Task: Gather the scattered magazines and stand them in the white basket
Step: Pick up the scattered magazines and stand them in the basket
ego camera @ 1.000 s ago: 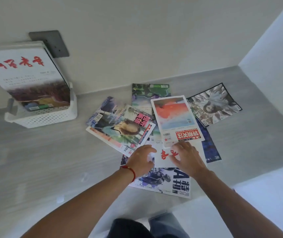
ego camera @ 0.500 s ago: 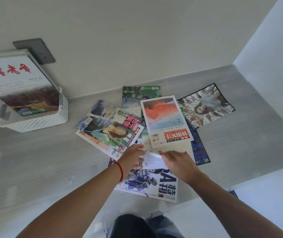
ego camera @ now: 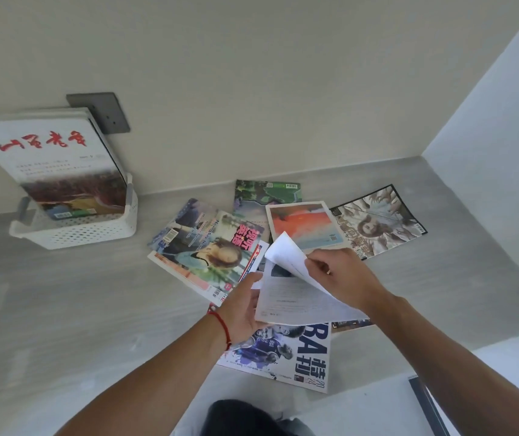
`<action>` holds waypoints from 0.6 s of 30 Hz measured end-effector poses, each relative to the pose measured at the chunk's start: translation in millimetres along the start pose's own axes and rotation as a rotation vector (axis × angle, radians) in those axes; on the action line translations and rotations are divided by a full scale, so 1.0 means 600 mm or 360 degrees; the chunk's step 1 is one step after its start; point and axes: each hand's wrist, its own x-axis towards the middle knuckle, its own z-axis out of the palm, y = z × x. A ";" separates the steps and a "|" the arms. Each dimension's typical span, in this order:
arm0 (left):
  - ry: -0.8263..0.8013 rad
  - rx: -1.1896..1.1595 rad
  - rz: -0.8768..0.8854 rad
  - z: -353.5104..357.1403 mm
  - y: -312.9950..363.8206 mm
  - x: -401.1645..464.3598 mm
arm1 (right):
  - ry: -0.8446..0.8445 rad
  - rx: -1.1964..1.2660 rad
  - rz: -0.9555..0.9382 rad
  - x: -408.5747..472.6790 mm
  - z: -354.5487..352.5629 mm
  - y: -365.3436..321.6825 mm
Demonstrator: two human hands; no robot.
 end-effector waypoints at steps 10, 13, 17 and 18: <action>-0.0246 0.0271 0.0196 -0.003 0.070 -0.064 | -0.0453 -0.0119 -0.0178 -0.011 0.012 -0.118; -0.0128 0.0537 0.0356 -0.036 0.105 -0.089 | -0.0359 0.0137 -0.0081 0.025 0.008 -0.131; -0.0253 0.1025 0.0484 -0.094 0.176 -0.161 | -0.0279 0.0034 -0.0042 0.108 0.009 -0.141; -0.0213 0.1182 0.0528 -0.106 0.195 -0.178 | -0.0445 0.0076 -0.0041 0.131 0.011 -0.152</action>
